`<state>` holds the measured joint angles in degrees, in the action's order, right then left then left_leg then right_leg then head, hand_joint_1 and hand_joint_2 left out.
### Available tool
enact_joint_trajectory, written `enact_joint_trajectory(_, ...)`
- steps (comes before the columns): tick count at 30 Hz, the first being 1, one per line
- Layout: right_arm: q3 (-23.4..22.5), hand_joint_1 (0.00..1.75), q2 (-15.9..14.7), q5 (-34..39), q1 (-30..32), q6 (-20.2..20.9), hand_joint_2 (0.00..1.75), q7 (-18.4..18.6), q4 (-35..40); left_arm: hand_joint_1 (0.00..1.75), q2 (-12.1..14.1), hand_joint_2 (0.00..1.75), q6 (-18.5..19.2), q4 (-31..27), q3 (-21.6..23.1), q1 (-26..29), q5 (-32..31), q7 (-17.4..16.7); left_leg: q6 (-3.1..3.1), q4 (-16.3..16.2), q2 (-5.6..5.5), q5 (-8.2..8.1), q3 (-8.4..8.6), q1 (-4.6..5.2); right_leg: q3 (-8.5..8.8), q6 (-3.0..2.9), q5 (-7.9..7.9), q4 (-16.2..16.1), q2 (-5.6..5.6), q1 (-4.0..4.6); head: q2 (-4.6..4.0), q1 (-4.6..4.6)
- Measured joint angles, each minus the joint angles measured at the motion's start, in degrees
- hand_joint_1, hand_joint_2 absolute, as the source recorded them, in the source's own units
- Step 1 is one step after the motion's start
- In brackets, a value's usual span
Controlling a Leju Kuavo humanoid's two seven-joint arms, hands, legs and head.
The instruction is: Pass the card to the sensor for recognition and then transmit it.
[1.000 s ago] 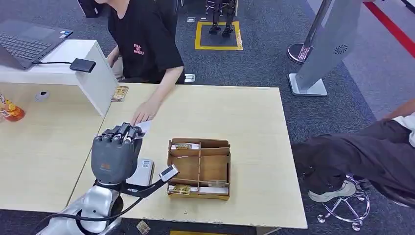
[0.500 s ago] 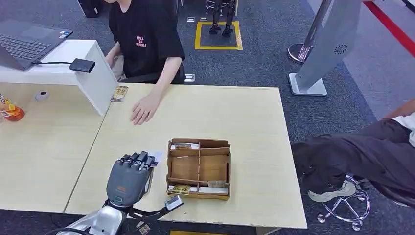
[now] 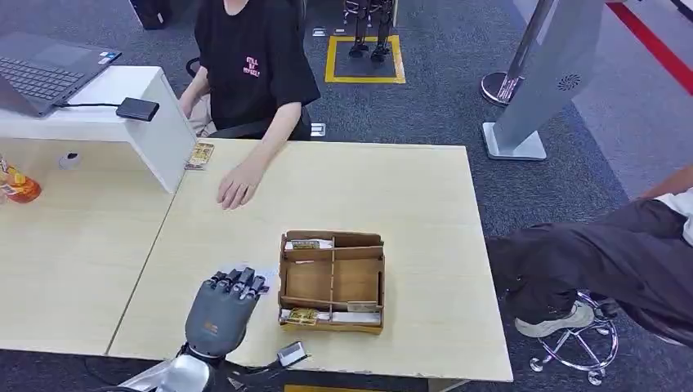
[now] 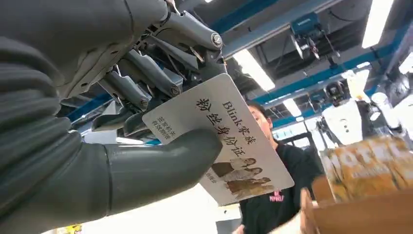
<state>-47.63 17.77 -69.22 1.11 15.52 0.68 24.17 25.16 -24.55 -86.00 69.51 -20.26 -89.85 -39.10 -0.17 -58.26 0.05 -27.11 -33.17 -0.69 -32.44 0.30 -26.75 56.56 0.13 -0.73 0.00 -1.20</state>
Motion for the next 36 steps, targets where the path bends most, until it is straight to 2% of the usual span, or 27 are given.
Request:
enact_joint_trajectory(4, -1.0, 0.0, 0.0, -1.3, -0.1, 0.0, 0.0, -0.3, 0.0, 1.75, -0.2, 1.75, -0.6, 2.5, 0.1, 1.7, 0.0, 3.4, 0.0, 0.0, 0.0, 0.0, 0.0, 0.0, -0.01, 0.0, -0.01, 0.0, -0.01, 0.0, 0.0, 0.02)
enact_joint_trajectory(7, -1.5, 0.0, 0.0, -1.6, -0.1, 0.0, 0.0, -0.6, 0.0, 1.75, -0.7, 1.75, -0.9, 4.5, 0.1, 2.7, 0.0, 4.4, 0.0, 0.0, 0.0, 0.0, 0.0, 0.0, -0.01, 0.0, -0.01, 0.0, -0.01, 0.0, 0.0, 0.02)
enact_joint_trajectory(12, -2.3, 0.0, 0.0, -2.2, -0.2, 0.1, 0.0, -0.9, 0.0, 1.75, -1.0, 1.75, -0.2, 6.1, 0.8, 2.5, 0.0, 0.3, 0.0, 0.0, 0.0, 0.01, 0.01, 0.0, 0.0, 0.0, 0.0, 0.0, -0.02, 0.0, 0.0, 0.02)
enact_joint_trajectory(27, -4.1, 0.0, 0.1, -3.8, -0.6, 0.0, 0.0, -1.1, -0.2, 1.75, -1.2, 1.75, 1.7, 9.1, 1.8, 1.2, 0.0, -0.7, -0.01, 0.0, -0.01, 0.01, 0.0, 0.0, -0.01, 0.0, 0.0, 0.0, -0.02, 0.0, 0.0, 0.02)
enact_joint_trajectory(36, -4.5, 0.0, 0.2, -4.4, -0.7, 0.0, 0.0, -1.2, -0.3, 1.75, -0.4, 1.75, 3.0, 9.0, 0.5, -0.4, 0.0, -1.0, -0.02, 0.0, 0.0, 0.02, 0.01, 0.0, 0.0, -0.01, 0.01, 0.0, -0.01, 0.0, 0.0, 0.02)
